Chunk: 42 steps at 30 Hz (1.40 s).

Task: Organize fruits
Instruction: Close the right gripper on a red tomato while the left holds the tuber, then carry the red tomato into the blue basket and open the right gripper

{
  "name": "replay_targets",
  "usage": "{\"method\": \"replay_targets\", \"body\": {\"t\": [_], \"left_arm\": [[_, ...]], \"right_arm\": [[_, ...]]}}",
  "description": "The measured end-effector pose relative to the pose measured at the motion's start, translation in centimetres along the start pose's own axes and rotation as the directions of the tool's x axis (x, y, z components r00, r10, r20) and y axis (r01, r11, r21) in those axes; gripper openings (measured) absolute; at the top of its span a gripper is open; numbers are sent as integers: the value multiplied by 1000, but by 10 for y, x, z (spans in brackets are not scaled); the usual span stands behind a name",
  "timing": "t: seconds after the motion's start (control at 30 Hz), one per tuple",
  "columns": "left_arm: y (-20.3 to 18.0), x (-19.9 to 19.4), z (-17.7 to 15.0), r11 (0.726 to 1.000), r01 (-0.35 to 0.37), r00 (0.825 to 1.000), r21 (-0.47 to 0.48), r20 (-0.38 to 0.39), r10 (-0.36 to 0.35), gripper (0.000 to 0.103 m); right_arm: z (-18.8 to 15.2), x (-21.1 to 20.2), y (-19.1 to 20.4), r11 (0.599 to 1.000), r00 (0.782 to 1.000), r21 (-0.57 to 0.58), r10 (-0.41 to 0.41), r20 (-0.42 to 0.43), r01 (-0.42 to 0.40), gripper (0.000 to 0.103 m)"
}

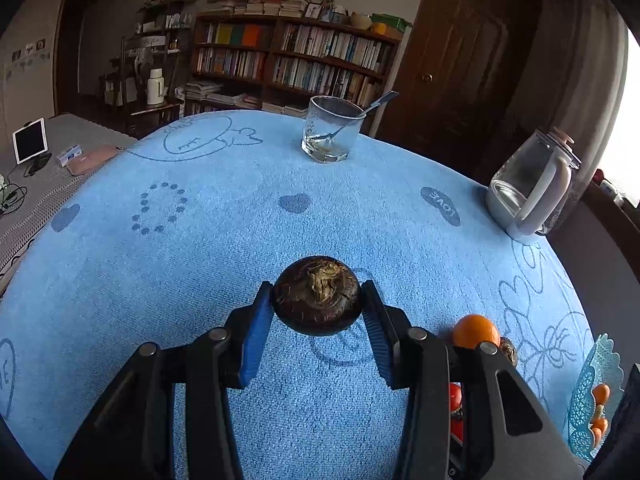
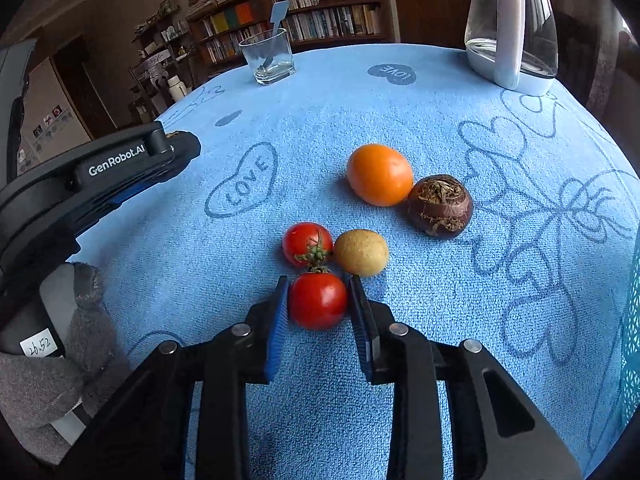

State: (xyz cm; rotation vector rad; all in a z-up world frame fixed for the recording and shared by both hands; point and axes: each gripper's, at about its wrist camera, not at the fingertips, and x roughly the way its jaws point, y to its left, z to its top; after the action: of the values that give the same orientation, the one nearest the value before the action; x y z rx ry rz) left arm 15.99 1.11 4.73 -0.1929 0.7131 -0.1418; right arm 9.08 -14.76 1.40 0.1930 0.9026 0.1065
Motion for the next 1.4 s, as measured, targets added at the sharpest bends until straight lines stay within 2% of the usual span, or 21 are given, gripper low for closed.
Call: {"method": "replay_targets", "body": {"t": [0.23,0.53,1.0,1.27,1.3,1.4], "left_arm": [[-2,1,-1,1000,6,1000,4,-2,-6,45],[-7,0,-3,1000,25,1000,14,0,-25,45],[-27,-10,-9,994,79,997,76,22,-81,45],[-15,-2,-6,994,107,994,9,-28,-107,45],[-15,0,-6,994,112,993,8,-36,-112,47],[-21,1,-9,991,135,990,11,-52,-134,62]], "right_arm": [[-5,-11,-1,1000,1000,-13,-19,6,19,28],[-9,-45,-23,999,998,47,-24,54,21,28],[-17,-107,-86,977,981,197,-114,160,81,28],[-30,-142,-132,941,958,308,-205,200,137,28],[-32,-145,-137,935,955,325,-217,200,144,28],[-39,-150,-154,915,950,372,-244,195,159,28]]}}
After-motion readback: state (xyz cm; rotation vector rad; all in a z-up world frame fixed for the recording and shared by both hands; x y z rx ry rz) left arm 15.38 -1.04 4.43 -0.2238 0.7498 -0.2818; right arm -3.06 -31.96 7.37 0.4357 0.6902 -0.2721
